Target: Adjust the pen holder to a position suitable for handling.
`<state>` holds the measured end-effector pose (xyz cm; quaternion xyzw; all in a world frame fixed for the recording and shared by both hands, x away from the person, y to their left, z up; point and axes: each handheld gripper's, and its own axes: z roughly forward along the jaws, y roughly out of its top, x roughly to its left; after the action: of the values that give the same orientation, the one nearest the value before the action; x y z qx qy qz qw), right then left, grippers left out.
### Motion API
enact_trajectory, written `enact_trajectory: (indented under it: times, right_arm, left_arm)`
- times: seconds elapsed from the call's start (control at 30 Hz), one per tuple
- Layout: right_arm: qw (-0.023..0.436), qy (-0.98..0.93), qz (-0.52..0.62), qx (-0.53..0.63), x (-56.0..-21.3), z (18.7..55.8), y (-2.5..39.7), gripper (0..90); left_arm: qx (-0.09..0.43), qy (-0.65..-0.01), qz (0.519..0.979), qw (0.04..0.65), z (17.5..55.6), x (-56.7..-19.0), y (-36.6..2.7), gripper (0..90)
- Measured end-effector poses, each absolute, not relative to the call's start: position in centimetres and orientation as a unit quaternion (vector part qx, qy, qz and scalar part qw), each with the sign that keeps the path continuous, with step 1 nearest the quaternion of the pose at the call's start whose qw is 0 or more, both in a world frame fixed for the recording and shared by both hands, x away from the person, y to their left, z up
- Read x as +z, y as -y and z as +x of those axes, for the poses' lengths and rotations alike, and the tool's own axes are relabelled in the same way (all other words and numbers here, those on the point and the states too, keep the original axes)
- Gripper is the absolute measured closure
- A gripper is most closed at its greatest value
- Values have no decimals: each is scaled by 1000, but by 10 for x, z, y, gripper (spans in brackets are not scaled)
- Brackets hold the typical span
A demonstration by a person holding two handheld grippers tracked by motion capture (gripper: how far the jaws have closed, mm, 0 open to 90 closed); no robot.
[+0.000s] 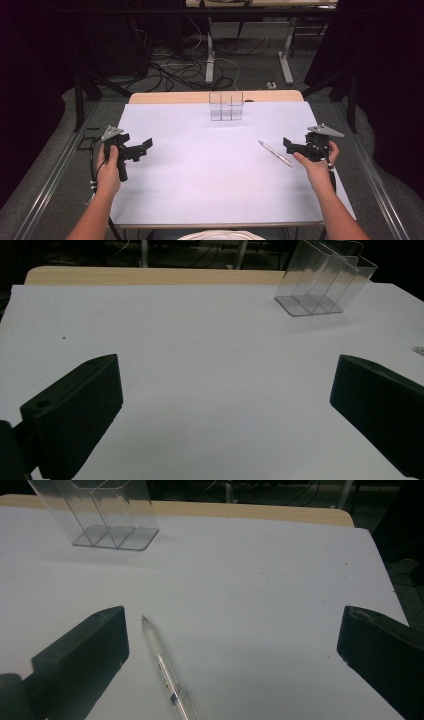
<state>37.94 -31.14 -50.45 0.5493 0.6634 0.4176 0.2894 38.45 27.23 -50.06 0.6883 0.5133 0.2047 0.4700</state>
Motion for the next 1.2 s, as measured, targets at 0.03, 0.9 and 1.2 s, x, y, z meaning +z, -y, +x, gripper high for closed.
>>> enact_trajectory:
  times: [0.03,0.9,1.2]
  right_arm:
    - [290,-670,543,415,-506,381,310,2]
    - [283,-714,515,381,-473,413,270,11]
    - [295,-733,495,363,-456,426,256,36]
  left_arm:
    - [206,-512,688,471,386,-500,-272,3]
    - [201,-518,683,475,382,-499,-275,4]
    - [198,-522,681,473,382,-500,-276,3]
